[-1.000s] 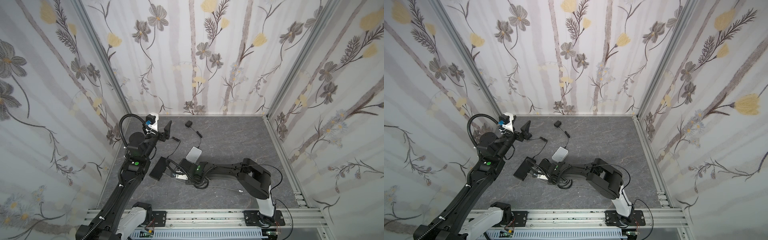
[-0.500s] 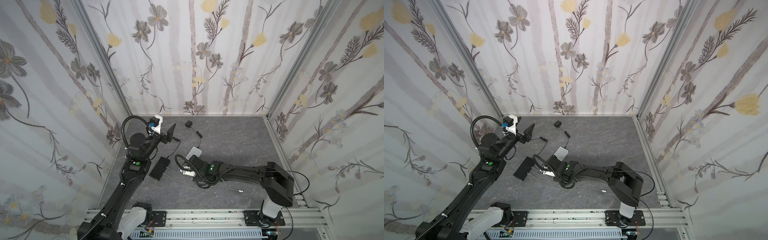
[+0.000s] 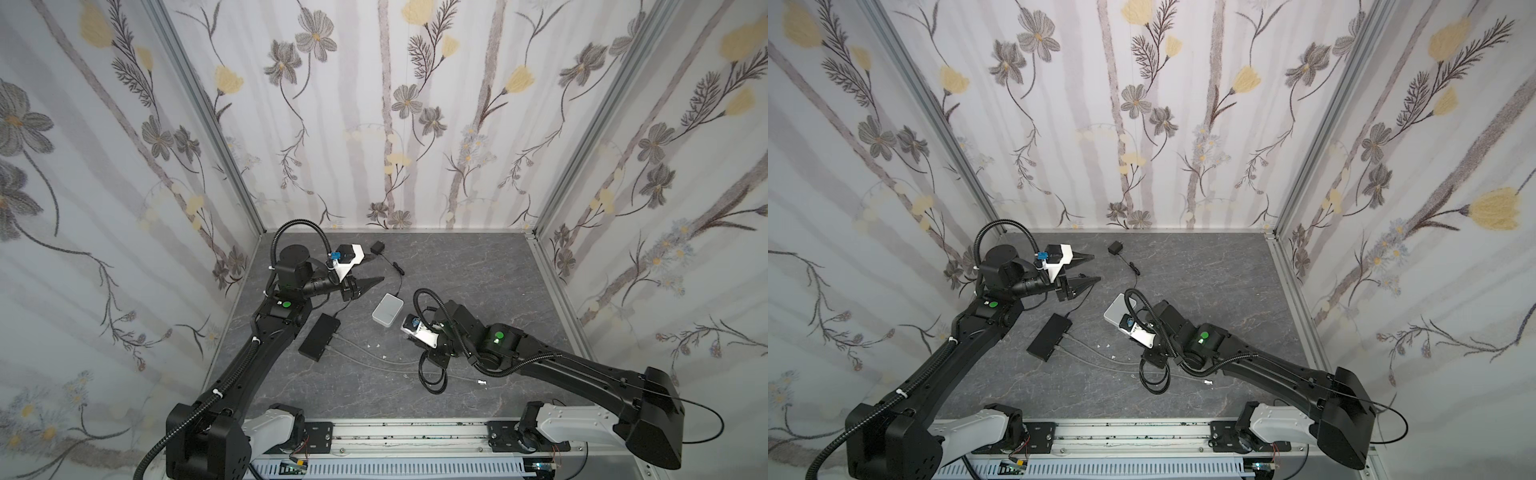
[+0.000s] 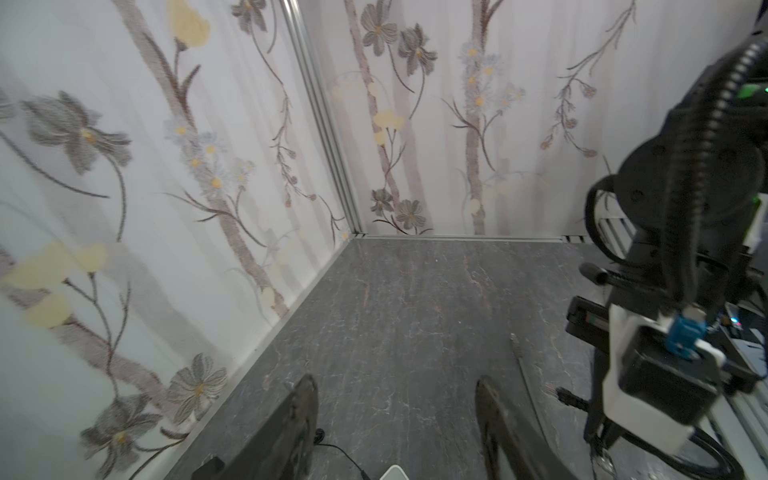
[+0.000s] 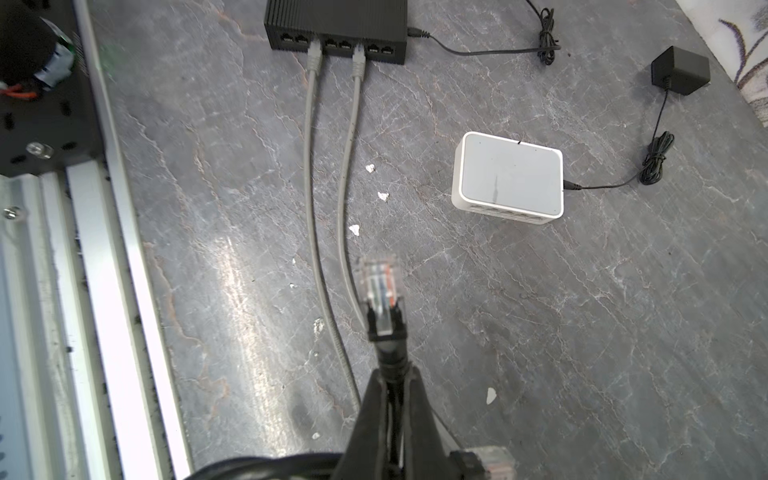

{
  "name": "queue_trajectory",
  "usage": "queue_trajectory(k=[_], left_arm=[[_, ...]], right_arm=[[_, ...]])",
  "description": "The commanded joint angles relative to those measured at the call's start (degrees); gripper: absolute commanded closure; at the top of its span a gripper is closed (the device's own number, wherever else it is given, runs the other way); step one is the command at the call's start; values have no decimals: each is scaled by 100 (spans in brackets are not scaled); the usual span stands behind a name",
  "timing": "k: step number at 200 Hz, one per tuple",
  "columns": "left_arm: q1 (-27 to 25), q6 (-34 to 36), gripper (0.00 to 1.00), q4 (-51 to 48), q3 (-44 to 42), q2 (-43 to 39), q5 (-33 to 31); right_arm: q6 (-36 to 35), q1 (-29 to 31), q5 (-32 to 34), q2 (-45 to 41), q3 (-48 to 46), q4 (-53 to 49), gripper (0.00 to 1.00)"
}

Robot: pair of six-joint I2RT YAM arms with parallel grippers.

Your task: Insert the plug into the switch port

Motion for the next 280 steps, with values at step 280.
queue_trajectory(k=[280], left_arm=[[-1508, 1977, 56, -3277, 971, 839, 378]], right_arm=[[531, -436, -824, -218, 1046, -248, 100]])
